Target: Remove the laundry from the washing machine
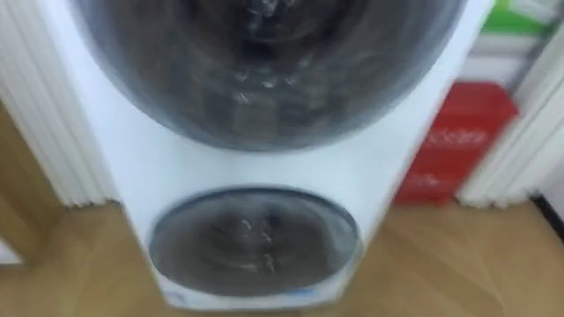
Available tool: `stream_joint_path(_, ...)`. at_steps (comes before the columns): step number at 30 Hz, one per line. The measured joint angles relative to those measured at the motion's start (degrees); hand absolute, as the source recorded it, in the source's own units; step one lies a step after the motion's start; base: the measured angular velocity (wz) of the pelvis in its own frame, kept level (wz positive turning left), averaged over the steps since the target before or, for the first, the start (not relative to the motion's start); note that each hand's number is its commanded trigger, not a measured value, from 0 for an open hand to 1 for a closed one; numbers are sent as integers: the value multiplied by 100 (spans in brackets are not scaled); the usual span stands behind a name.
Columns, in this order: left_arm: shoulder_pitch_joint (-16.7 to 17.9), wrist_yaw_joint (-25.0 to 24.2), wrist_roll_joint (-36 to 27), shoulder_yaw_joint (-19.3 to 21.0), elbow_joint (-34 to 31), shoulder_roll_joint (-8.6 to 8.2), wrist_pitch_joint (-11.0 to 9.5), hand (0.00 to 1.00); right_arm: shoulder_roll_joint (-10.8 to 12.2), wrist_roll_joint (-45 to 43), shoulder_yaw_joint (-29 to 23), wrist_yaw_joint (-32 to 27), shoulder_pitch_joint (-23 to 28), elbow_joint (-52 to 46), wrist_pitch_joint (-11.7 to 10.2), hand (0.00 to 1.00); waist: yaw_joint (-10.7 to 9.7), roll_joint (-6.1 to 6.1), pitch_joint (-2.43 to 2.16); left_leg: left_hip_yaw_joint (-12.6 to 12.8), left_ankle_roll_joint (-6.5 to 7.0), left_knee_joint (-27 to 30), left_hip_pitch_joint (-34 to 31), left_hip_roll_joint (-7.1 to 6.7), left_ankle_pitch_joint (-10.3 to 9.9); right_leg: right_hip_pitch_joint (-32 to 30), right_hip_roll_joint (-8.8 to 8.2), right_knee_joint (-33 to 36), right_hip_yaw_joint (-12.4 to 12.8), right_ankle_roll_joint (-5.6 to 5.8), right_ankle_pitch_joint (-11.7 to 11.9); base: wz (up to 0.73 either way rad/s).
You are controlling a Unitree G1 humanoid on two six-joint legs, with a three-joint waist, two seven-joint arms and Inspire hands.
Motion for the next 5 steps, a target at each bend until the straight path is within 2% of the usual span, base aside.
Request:
stream_joint_path(2, 146, 376, 145, 236, 335, 7, -23, 0, 8, 37, -81, 21, 29, 75, 1, 0, 106, -21, -3, 62, 2, -16, 36, -4, -2, 10, 15, -5, 48, -1, -35, -13)
stream_joint_path(3, 286, 530, 234, 305, 505, 0, 45, 0, 9, 40, -80, 42, 53, 81, -7, 0, 213, -29, -10, 113, 13, -13, 67, -12, -10, 16, 36, -6, 72, -7, -40, -31)
stream_joint_path(5, 419, 586, 337, 420, 742, -79, 165, 0, 16, 77, -81, 39, 48, 122, -11, 0, 273, -13, -13, 131, 46, 19, 92, -18, -98, 47, 69, -6, 85, -22, -63, -10)
